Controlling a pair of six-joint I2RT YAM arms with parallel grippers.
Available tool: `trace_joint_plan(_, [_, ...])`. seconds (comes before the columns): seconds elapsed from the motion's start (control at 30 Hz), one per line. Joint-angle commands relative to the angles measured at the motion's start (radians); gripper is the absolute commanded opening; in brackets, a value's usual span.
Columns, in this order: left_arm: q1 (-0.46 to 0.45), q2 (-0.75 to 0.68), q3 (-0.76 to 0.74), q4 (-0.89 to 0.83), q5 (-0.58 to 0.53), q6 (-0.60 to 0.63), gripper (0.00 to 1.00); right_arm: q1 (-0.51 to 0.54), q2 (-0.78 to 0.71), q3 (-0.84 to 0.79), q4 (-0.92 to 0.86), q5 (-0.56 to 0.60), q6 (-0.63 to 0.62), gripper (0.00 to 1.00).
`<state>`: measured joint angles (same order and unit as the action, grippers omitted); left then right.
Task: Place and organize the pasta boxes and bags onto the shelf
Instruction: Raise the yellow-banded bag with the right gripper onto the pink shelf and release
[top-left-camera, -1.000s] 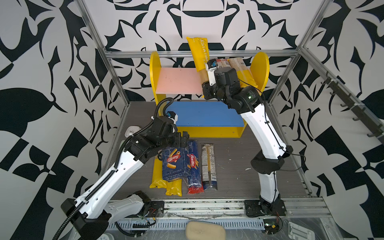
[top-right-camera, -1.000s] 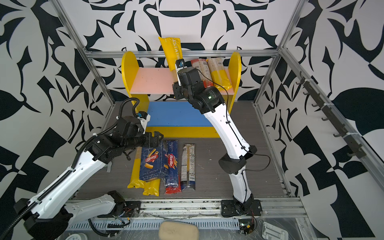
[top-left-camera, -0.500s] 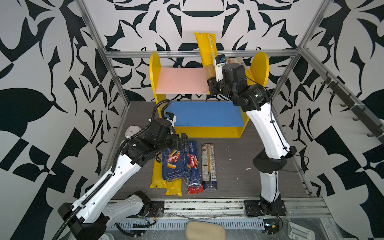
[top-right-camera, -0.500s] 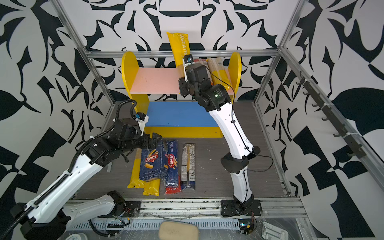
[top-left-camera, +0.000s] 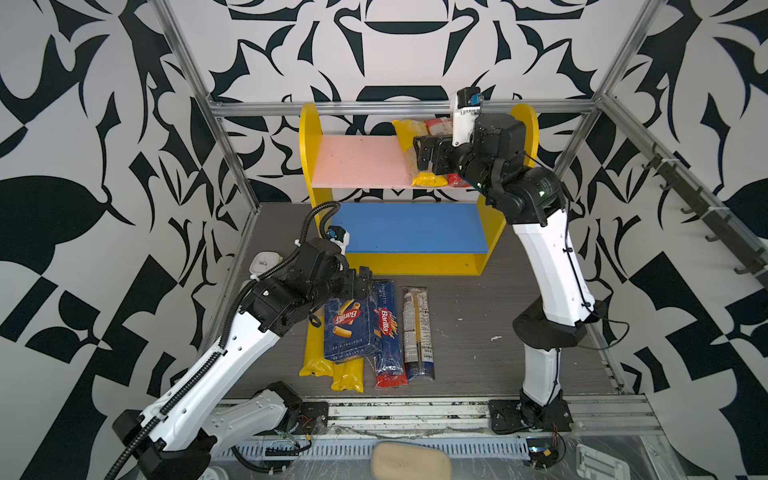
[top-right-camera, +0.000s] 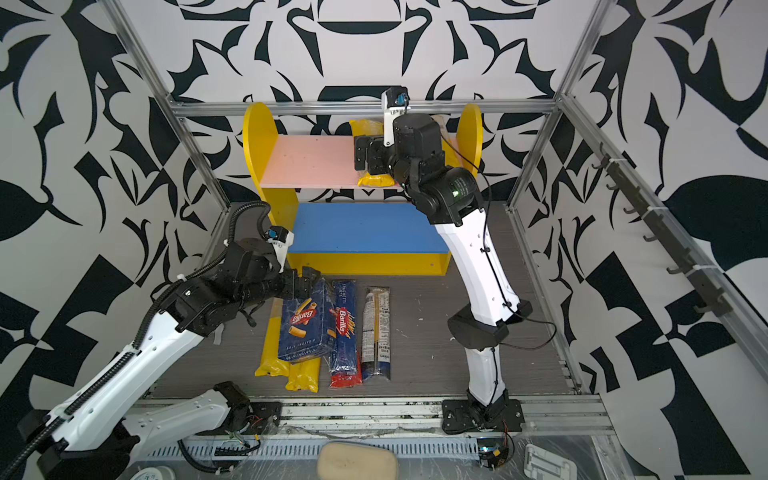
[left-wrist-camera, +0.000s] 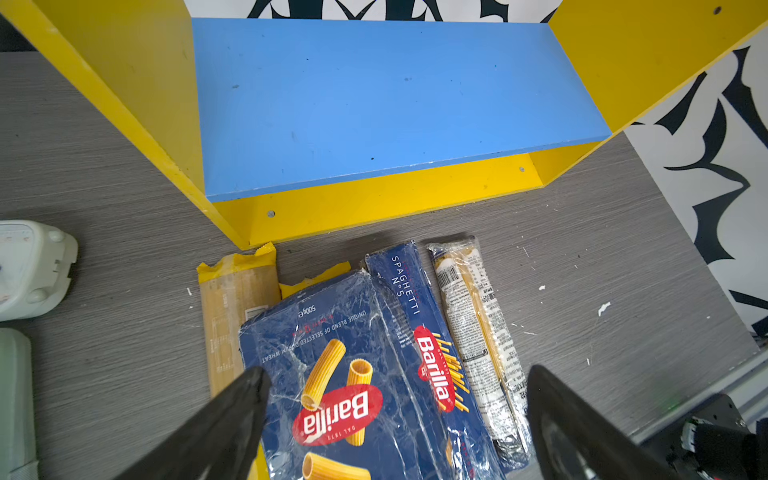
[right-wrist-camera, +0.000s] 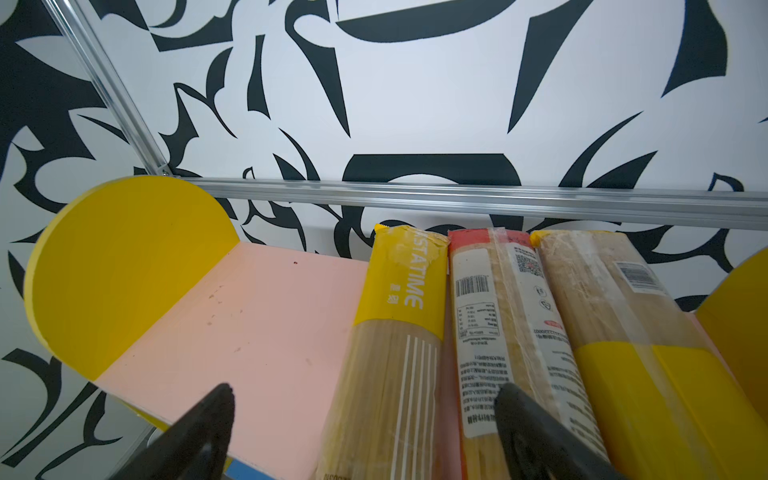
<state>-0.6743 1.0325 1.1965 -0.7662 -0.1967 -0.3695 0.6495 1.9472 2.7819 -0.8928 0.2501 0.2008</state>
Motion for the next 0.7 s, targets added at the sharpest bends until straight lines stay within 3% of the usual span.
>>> trace_joint_plan(0.0, [0.004,-0.029,-0.023,-0.021,-0.015,-0.003,0.99,0.044,-0.085,-0.052,0.001,0.011,0.021,0.99])
trace_joint_plan(0.23, [0.004,-0.096,-0.095,-0.044,-0.032,-0.056,0.99,0.295,-0.274,-0.472,0.072,0.215,0.001,0.99])
trace_joint_plan(0.47, [0.004,-0.149,-0.198,-0.08,-0.051,-0.124,0.99,0.443,-0.515,-1.006,0.182,0.257,0.165,0.97])
trace_joint_plan(0.67, [0.004,-0.176,-0.244,-0.064,-0.055,-0.172,0.99,0.522,-0.672,-1.325,0.19,0.282,0.326,0.95])
